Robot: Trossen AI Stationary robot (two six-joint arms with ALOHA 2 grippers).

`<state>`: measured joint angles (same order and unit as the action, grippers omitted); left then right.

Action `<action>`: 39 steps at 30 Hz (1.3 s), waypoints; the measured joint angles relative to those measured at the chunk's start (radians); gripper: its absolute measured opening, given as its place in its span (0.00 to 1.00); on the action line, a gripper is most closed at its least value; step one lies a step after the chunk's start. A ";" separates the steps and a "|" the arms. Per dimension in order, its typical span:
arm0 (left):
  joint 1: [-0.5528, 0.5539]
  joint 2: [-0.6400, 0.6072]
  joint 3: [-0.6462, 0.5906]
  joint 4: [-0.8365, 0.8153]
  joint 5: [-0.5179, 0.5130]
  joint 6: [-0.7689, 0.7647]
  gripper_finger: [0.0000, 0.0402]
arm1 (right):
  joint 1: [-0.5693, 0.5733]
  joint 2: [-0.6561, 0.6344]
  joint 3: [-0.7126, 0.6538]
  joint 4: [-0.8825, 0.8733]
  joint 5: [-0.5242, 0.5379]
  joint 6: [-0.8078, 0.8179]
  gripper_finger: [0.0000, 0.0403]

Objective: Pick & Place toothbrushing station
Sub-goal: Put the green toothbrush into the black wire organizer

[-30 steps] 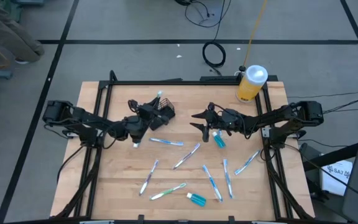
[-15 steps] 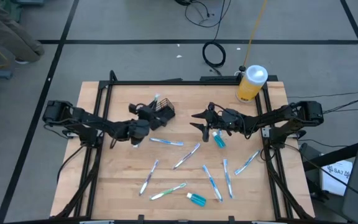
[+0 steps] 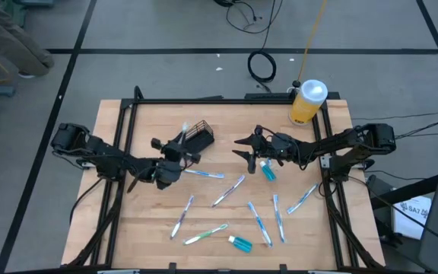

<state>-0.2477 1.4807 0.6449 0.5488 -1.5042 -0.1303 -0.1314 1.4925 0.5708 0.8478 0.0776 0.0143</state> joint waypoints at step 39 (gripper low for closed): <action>-0.013 -0.011 -0.001 -0.017 0.065 -0.161 0.01 | 0.000 0.000 0.000 -0.003 0.000 0.000 0.42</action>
<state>-0.2608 1.4693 0.6441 0.5313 -1.4395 -0.2913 -0.1314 1.4925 0.5705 0.8444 0.0772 0.0143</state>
